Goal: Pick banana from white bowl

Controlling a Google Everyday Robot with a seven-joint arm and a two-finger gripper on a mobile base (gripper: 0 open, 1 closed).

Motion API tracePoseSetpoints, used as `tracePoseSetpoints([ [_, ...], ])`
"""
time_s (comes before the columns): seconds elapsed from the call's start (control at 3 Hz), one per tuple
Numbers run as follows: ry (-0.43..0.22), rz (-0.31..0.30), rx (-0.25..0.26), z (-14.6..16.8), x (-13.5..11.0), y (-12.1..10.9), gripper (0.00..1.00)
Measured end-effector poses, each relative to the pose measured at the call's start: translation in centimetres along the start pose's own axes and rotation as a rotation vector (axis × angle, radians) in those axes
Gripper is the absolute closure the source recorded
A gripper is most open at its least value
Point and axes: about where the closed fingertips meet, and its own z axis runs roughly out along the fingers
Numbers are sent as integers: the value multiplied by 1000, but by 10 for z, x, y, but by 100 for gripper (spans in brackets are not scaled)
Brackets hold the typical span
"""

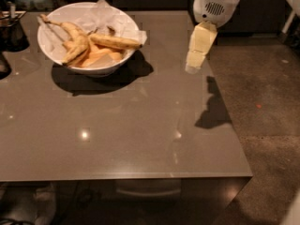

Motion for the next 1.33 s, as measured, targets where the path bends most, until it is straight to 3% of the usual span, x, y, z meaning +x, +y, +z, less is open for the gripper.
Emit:
tracePoseSetpoints([
  [0.67,-62,-9,24,2,-22,-13,0],
  [1.0,-63,-68,61,-8,-55,-29,0],
  [1.33,-47,-166,112,-12,-109,-46,0],
])
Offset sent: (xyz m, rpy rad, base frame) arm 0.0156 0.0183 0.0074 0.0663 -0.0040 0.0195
